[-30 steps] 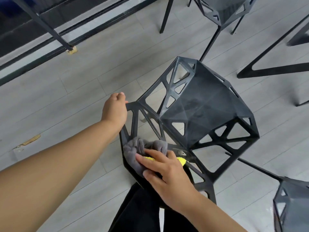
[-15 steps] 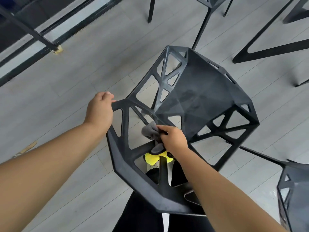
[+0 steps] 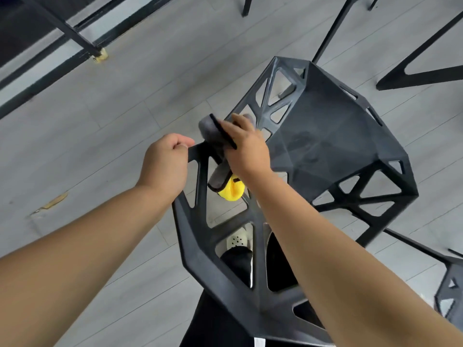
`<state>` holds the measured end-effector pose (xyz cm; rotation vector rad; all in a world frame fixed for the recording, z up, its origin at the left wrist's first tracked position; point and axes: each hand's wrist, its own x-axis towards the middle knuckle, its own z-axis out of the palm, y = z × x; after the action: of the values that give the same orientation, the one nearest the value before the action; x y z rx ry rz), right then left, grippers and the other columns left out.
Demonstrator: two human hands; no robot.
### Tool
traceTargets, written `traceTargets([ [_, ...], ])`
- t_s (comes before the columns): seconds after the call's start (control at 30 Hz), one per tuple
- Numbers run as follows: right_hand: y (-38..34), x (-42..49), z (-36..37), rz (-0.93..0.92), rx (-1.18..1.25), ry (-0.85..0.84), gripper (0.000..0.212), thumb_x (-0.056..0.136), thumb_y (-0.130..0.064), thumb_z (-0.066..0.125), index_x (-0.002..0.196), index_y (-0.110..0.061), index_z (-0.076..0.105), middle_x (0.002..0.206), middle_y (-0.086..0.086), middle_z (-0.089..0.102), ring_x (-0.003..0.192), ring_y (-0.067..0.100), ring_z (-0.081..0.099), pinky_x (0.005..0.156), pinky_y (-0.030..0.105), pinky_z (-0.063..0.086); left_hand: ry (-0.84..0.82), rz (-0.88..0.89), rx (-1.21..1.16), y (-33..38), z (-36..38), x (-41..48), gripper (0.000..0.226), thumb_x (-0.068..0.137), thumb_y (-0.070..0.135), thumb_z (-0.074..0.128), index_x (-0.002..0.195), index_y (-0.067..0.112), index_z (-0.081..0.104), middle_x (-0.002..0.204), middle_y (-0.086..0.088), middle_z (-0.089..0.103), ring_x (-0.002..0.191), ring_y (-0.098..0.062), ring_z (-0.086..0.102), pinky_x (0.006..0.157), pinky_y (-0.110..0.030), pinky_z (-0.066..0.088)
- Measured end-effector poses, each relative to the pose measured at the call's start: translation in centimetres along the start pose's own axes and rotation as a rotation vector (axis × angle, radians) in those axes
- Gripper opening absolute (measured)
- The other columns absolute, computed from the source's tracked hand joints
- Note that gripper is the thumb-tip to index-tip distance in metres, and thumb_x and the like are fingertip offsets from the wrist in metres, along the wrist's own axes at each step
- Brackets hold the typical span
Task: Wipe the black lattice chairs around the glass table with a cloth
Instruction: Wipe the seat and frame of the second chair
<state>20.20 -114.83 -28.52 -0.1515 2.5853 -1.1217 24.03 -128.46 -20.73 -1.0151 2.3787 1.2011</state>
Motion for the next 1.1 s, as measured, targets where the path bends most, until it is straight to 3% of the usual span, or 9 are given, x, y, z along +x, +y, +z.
traceTargets([
  [0.1, 1.8, -2.7, 1.5, -0.087, -0.057, -0.294, 0.062, 0.079, 0.002, 0.053, 0.135, -0.024, 0.051, 0.146, 0.001, 0.039, 0.120, 0.036, 0.042, 0.089, 0.039, 0.040, 0.000, 0.020, 0.003, -0.1, 0.1, 0.1, 0.029, 0.094, 0.012, 0.040, 0.100, 0.022, 0.066, 0.101, 0.002, 0.065, 0.093, -0.017, 0.058, 0.073, -0.024, 0.043],
  [0.27, 7.7, -9.7, -0.9, 0.112, -0.285, -0.506, 0.057, 0.085, -0.004, 0.051, 0.134, -0.034, 0.049, 0.145, -0.011, 0.039, 0.115, 0.032, 0.046, 0.089, 0.036, 0.045, 0.006, 0.034, 0.047, 0.1, -0.1, -0.2, 0.033, 0.091, 0.010, 0.037, 0.100, 0.020, 0.067, 0.090, -0.001, 0.063, 0.069, -0.012, 0.051, 0.057, -0.020, 0.037],
  [0.33, 8.4, -12.3, -2.4, 0.169, -0.291, -0.518, 0.056, 0.086, -0.004, 0.051, 0.131, -0.036, 0.052, 0.142, -0.012, 0.041, 0.115, 0.031, 0.047, 0.088, 0.038, 0.047, 0.002, 0.035, 0.068, 0.5, -0.1, -0.3, 0.033, 0.091, 0.008, 0.036, 0.102, 0.018, 0.066, 0.094, 0.000, 0.062, 0.077, -0.016, 0.052, 0.055, -0.019, 0.035],
  [0.47, 6.4, -16.2, -5.3, 0.210, -0.305, -0.382, 0.053, 0.084, -0.002, 0.050, 0.124, -0.035, 0.059, 0.133, -0.010, 0.048, 0.115, 0.027, 0.045, 0.078, 0.033, 0.047, -0.005, 0.028, 0.103, 1.2, -0.2, -0.8, 0.034, 0.087, 0.005, 0.038, 0.101, 0.016, 0.067, 0.101, -0.004, 0.064, 0.086, -0.022, 0.054, 0.062, -0.025, 0.038],
  [0.6, 3.2, -21.3, -8.1, 0.314, -0.234, 0.017, 0.072, 0.077, 0.008, 0.050, 0.132, -0.039, 0.051, 0.142, -0.011, 0.040, 0.126, 0.023, 0.037, 0.090, 0.027, 0.040, 0.022, 0.025, 0.160, 1.6, -0.4, -1.2, 0.030, 0.087, 0.008, 0.041, 0.100, 0.012, 0.069, 0.104, -0.008, 0.066, 0.089, -0.029, 0.055, 0.073, -0.029, 0.041],
  [0.7, 1.0, -24.4, -10.8, 0.319, -0.101, 0.255, 0.073, 0.078, 0.007, 0.059, 0.136, -0.037, 0.048, 0.143, -0.010, 0.038, 0.129, 0.019, 0.038, 0.095, 0.025, 0.041, 0.080, 0.015, 0.200, 2.2, -0.7, -2.3, 0.026, 0.089, 0.016, 0.042, 0.092, 0.003, 0.065, 0.087, -0.017, 0.063, 0.078, -0.033, 0.051, 0.064, -0.032, 0.037],
  [0.8, -1.0, -27.1, -13.9, 0.386, -0.018, 0.393, 0.079, 0.077, 0.004, 0.066, 0.142, -0.033, 0.038, 0.148, -0.007, 0.027, 0.119, 0.014, 0.044, 0.082, 0.021, 0.047, 0.194, 0.042, 0.209, 3.2, -1.4, -4.2, 0.028, 0.091, 0.019, 0.037, 0.083, 0.000, 0.056, 0.077, -0.017, 0.054, 0.072, -0.032, 0.044, 0.060, -0.033, 0.031],
  [0.97, -2.3, -30.4, -17.5, 0.473, -0.084, 0.476, 0.079, 0.069, 0.001, 0.076, 0.137, -0.020, 0.042, 0.153, 0.002, 0.017, 0.120, 0.021, 0.044, 0.077, 0.026, 0.041, 0.216, 0.176, 0.203, 2.6, -1.6, -8.5, 0.033, 0.092, 0.014, 0.042, 0.120, 0.005, 0.055, 0.124, -0.018, 0.054, 0.111, -0.035, 0.048, 0.085, -0.042, 0.040],
  [1.1, -2.5, -30.0, -16.9, 0.347, -0.169, 0.231, 0.074, 0.069, -0.006, 0.076, 0.134, -0.025, 0.048, 0.146, -0.004, 0.030, 0.121, 0.019, 0.047, 0.086, 0.019, 0.038, 0.199, 0.098, 0.059, -0.5, 0.0, -13.8, 0.054, 0.091, 0.010, 0.050, 0.140, -0.003, 0.030, 0.146, -0.022, 0.028, 0.132, -0.038, 0.029, 0.105, -0.047, 0.031],
])
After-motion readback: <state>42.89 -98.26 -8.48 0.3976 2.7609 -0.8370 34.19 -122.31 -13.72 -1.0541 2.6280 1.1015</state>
